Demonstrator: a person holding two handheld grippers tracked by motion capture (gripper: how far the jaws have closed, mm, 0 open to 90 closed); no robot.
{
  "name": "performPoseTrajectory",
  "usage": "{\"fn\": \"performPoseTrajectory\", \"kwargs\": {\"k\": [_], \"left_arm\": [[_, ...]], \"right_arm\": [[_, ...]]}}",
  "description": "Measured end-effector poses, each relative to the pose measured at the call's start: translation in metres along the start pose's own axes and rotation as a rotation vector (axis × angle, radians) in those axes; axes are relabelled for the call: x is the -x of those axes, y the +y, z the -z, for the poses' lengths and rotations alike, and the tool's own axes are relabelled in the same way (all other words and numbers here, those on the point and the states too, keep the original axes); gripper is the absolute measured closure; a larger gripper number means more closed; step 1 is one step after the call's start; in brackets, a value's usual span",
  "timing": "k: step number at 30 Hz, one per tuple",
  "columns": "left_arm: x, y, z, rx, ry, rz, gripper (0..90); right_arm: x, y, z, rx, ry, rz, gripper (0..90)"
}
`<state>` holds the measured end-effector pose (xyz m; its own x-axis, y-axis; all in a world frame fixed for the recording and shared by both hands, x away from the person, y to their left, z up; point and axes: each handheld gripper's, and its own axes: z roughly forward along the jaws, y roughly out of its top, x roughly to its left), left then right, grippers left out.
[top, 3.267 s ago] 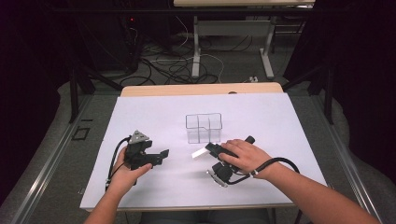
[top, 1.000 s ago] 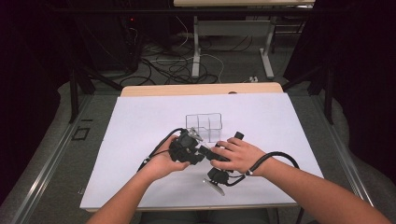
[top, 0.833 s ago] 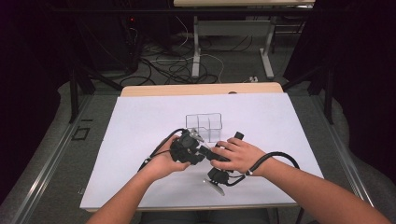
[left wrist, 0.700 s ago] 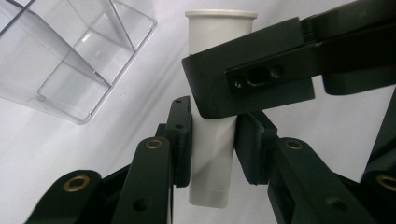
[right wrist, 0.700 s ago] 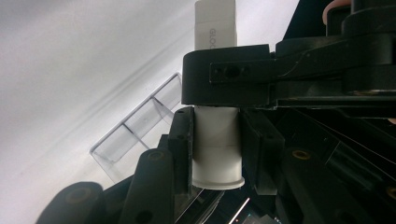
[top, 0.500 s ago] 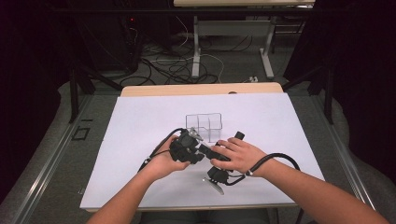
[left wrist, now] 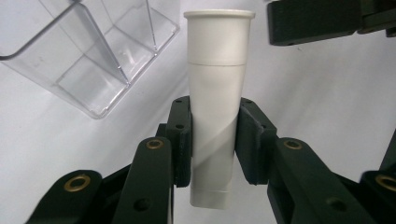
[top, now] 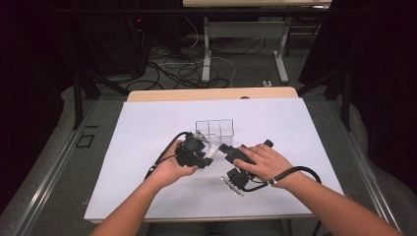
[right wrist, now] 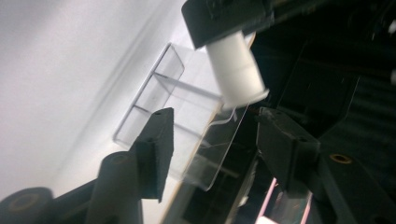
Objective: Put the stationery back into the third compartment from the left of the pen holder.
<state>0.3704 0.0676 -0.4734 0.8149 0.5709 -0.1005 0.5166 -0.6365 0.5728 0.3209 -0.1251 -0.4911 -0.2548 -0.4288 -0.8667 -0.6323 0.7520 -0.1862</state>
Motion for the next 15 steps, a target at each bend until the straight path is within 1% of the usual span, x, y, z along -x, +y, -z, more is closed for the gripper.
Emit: {"fn": "performPoseTrajectory", "kwargs": {"k": [1, 2, 3, 4, 5, 6, 7, 8, 10, 12, 13, 14, 15], "left_arm": [[-0.001, 0.0, 0.0, 0.007, 0.002, 0.005, 69.7], [-0.002, 0.001, 0.001, 0.01, 0.001, 0.006, 69.7], [-0.003, 0.001, 0.002, 0.013, 0.002, 0.001, 69.7], [-0.003, 0.001, 0.002, 0.019, 0.001, 0.01, 69.7], [-0.004, 0.002, 0.002, 0.022, -0.002, 0.013, 69.7], [-0.005, 0.003, 0.003, 0.017, -0.006, 0.014, 69.7], [-0.005, 0.004, 0.003, 0.03, -0.004, 0.016, 69.7], [-0.006, 0.005, 0.004, 0.037, -0.003, 0.014, 69.7], [-0.007, 0.007, 0.006, 0.059, 0.0, 0.01, 69.7], [-0.008, 0.01, 0.009, 0.092, 0.001, 0.009, 69.7], [-0.009, 0.011, 0.01, 0.11, 0.007, 0.013, 69.7], [-0.009, 0.013, 0.011, 0.127, 0.009, 0.009, 69.7], [-0.01, 0.014, 0.013, 0.148, 0.013, 0.01, 69.7]], "right_arm": [[-0.002, -0.003, 0.001, -0.011, -0.001, -0.056, 39.9], [-0.004, -0.005, 0.001, -0.033, 0.015, -0.109, 38.3], [-0.005, -0.008, 0.001, -0.037, 0.015, -0.149, 38.2], [-0.006, -0.011, 0.001, -0.037, 0.024, -0.186, 37.0], [-0.007, -0.014, 0.001, -0.035, 0.009, -0.224, 35.5], [-0.008, -0.016, 0.002, -0.06, 0.049, -0.278, 33.4], [-0.011, -0.018, 0.003, -0.069, 0.045, -0.346, 31.4], [-0.012, -0.021, 0.002, -0.059, 0.021, -0.375, 29.4], [-0.013, -0.025, 0.003, -0.072, 0.028, -0.468, 24.1], [-0.014, -0.029, 0.005, -0.083, 0.03, -0.561, 18.8], [-0.015, -0.031, 0.006, -0.088, 0.033, -0.609, 16.8], [-0.014, -0.033, 0.006, -0.091, 0.045, -0.63, 14.7], [-0.014, -0.035, 0.007, -0.097, 0.051, -0.67, 14.6]]}}
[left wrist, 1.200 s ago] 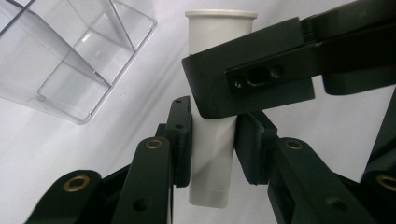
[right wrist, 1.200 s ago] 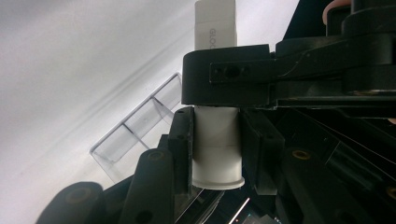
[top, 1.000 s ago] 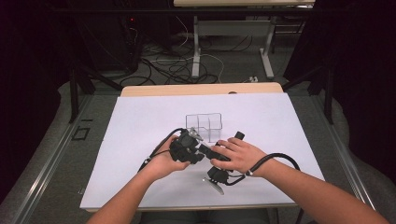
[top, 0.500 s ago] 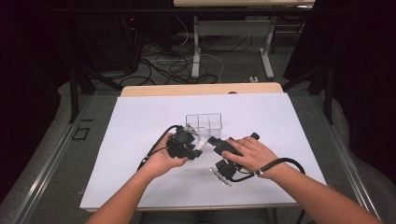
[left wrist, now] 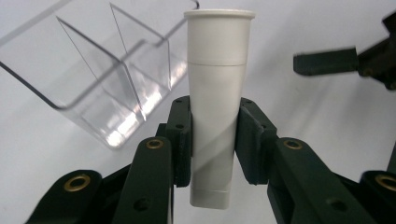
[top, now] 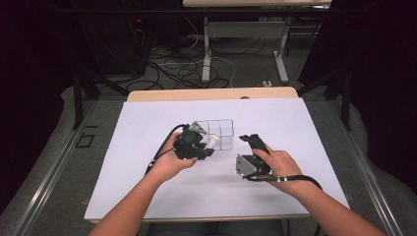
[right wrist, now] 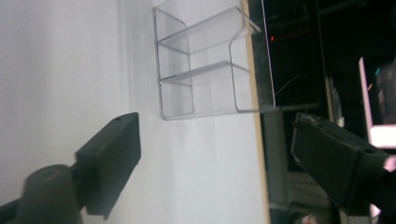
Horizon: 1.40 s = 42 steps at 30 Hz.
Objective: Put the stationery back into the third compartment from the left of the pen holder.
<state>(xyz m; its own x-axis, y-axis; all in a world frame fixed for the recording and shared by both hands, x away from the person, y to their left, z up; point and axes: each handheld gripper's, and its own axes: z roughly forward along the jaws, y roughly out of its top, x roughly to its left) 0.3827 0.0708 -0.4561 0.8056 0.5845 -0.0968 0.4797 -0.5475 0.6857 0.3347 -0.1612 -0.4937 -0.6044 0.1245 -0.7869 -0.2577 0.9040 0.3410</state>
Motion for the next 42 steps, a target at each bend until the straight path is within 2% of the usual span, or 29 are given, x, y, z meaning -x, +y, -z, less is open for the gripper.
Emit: {"fn": "performPoseTrajectory", "kwargs": {"k": [1, 2, 3, 4, 6, 7, 14, 16, 18, 20, 23, 27, 32, 35, 36, 38, 39, 42], "left_arm": [[0.0, 0.002, 0.001, 0.025, 0.004, 0.011, 69.7], [-0.002, 0.004, 0.001, 0.045, 0.004, 0.014, 69.7], [-0.002, 0.006, 0.002, 0.069, 0.008, 0.022, 69.7], [-0.003, 0.007, 0.003, 0.089, 0.009, 0.025, 69.7], [-0.005, 0.012, 0.003, 0.131, 0.007, 0.034, 69.7], [-0.005, 0.014, 0.003, 0.156, 0.007, 0.042, 69.7], [-0.007, 0.028, 0.005, 0.274, 0.036, 0.063, 69.7], [-0.008, 0.032, 0.005, 0.295, 0.042, 0.066, 69.7], [-0.007, 0.035, 0.003, 0.336, 0.051, 0.082, 69.7], [-0.007, 0.037, 0.002, 0.359, 0.06, 0.091, 69.7], [-0.005, 0.04, 0.0, 0.396, 0.076, 0.1, 69.7], [-0.003, 0.043, -0.005, 0.434, 0.098, 0.119, 69.7], [0.002, 0.047, -0.016, 0.465, 0.123, 0.149, 69.7], [0.004, 0.048, -0.023, 0.477, 0.144, 0.158, 69.7], [0.005, 0.048, -0.026, 0.479, 0.15, 0.165, 69.7], [0.007, 0.048, -0.031, 0.48, 0.165, 0.17, 69.7], [0.007, 0.048, -0.033, 0.484, 0.17, 0.173, 69.7], [0.008, 0.046, -0.04, 0.481, 0.184, 0.186, 69.7]], "right_arm": [[0.001, -0.002, 0.0, -0.001, 0.007, -0.044, 13.9], [0.002, -0.004, 0.001, -0.005, 0.015, -0.069, 12.1], [0.002, -0.006, 0.002, -0.021, 0.012, -0.118, 9.2], [0.003, -0.008, 0.0, -0.006, 0.019, -0.166, 5.7], [0.004, -0.012, 0.002, -0.039, 0.031, -0.253, 1.1], [0.004, -0.014, 0.002, -0.038, 0.028, -0.291, 0.0], [0.005, -0.029, 0.005, -0.011, 0.031, -0.505, 0.0], [0.005, -0.033, 0.007, -0.003, 0.023, -0.575, 0.0], [0.006, -0.039, 0.009, 0.009, 0.003, -0.655, 0.0], [0.005, -0.045, 0.011, 0.032, -0.003, -0.766, 0.0], [0.006, -0.056, 0.013, 0.061, 0.004, -0.878, 0.0], [0.006, -0.066, 0.015, 0.074, -0.023, -0.954, 0.0], [0.005, -0.078, 0.016, 0.109, -0.027, -1.077, 0.0], [0.004, -0.083, 0.017, 0.11, -0.028, -1.139, 0.0], [0.004, -0.084, 0.016, 0.117, -0.037, -1.15, 0.0], [0.003, -0.085, 0.018, 0.107, -0.026, -1.171, 0.0], [0.002, -0.086, 0.017, 0.124, -0.04, -1.166, 0.0], [0.001, -0.087, 0.017, 0.121, -0.041, -1.174, 0.0]]}}
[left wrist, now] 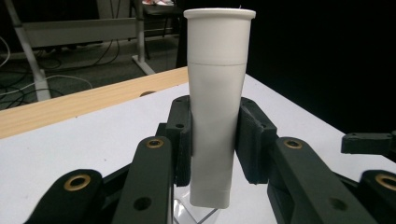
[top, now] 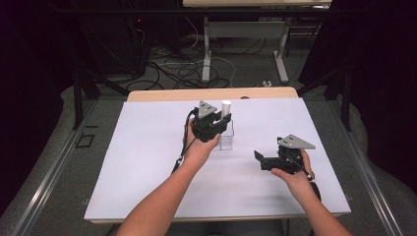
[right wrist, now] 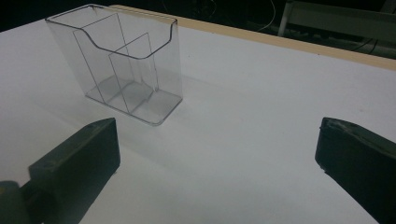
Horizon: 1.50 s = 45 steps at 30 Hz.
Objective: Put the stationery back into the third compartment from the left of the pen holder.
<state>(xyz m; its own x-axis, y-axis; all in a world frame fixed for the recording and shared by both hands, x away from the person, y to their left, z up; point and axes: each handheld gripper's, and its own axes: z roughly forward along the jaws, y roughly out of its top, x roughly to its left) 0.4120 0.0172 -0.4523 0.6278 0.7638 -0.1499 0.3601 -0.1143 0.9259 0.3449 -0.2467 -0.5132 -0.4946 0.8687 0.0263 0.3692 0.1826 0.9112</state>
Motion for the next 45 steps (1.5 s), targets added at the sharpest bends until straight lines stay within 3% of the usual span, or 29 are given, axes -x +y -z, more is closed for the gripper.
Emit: {"fn": "performPoseTrajectory", "kwargs": {"k": [11, 17, 20, 33, 45], "left_arm": [[0.006, -0.018, -0.019, 0.006, 0.07, 0.019, 69.7], [0.008, -0.026, -0.028, -0.008, 0.096, -0.004, 69.7], [0.007, -0.029, -0.031, -0.009, 0.1, 0.012, 69.7], [0.009, -0.039, -0.041, -0.047, 0.139, -0.007, 69.7], [0.007, -0.041, -0.042, -0.061, 0.142, 0.003, 68.9]], "right_arm": [[-0.001, -0.004, -0.003, -0.006, 0.006, -0.005, 0.0], [0.001, -0.007, -0.004, -0.018, 0.01, -0.026, 0.0], [0.002, -0.008, -0.005, -0.02, 0.011, -0.027, 0.0], [0.001, -0.009, -0.006, -0.024, 0.029, -0.022, 0.0], [-0.001, -0.009, -0.006, -0.037, 0.033, -0.025, 0.5]]}}
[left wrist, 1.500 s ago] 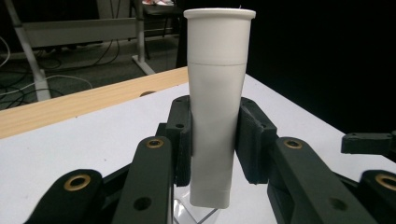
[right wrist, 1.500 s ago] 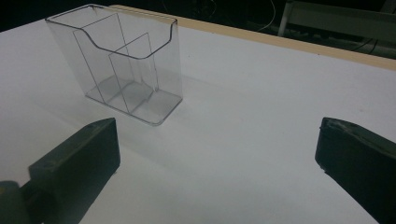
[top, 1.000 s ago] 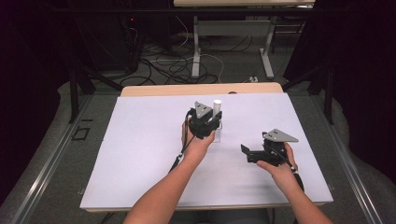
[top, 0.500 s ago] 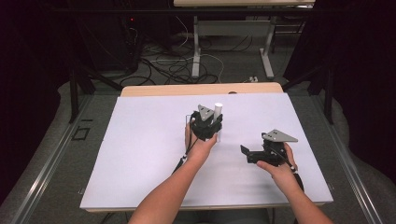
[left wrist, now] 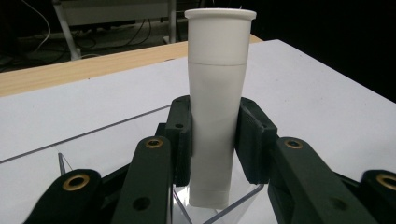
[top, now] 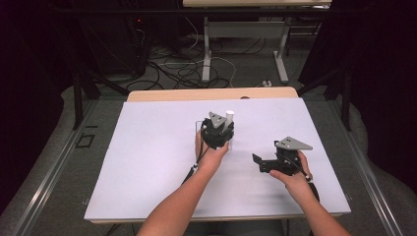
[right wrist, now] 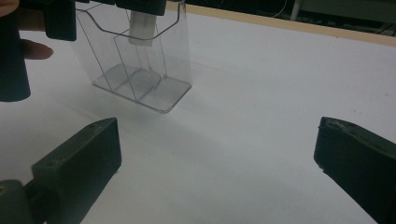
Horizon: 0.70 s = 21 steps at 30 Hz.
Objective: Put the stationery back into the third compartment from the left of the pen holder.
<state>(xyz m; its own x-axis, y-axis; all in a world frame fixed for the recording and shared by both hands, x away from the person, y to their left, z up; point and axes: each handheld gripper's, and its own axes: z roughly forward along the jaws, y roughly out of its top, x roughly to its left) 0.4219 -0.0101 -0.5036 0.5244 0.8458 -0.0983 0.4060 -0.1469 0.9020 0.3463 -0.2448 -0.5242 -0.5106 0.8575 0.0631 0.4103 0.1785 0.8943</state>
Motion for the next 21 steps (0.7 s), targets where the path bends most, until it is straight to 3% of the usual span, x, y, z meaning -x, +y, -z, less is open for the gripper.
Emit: {"fn": "performPoseTrajectory", "kwargs": {"k": [2, 6, 16, 21], "left_arm": [[0.0, 0.001, 0.002, 0.013, 0.001, 0.002, 64.4], [0.0, 0.005, 0.011, 0.009, -0.003, -0.003, 46.2], [-0.013, 0.02, 0.045, 0.05, -0.058, -0.025, 31.6], [-0.025, 0.027, 0.062, 0.024, -0.085, -0.018, 28.1]], "right_arm": [[0.0, 0.0, 0.0, 0.0, -0.001, 0.002, 0.6], [0.001, 0.0, 0.0, 0.0, 0.002, -0.003, 0.7], [0.001, 0.0, 0.0, 0.007, -0.002, -0.003, 0.8], [0.001, 0.0, 0.0, 0.006, -0.004, -0.008, 0.8]]}}
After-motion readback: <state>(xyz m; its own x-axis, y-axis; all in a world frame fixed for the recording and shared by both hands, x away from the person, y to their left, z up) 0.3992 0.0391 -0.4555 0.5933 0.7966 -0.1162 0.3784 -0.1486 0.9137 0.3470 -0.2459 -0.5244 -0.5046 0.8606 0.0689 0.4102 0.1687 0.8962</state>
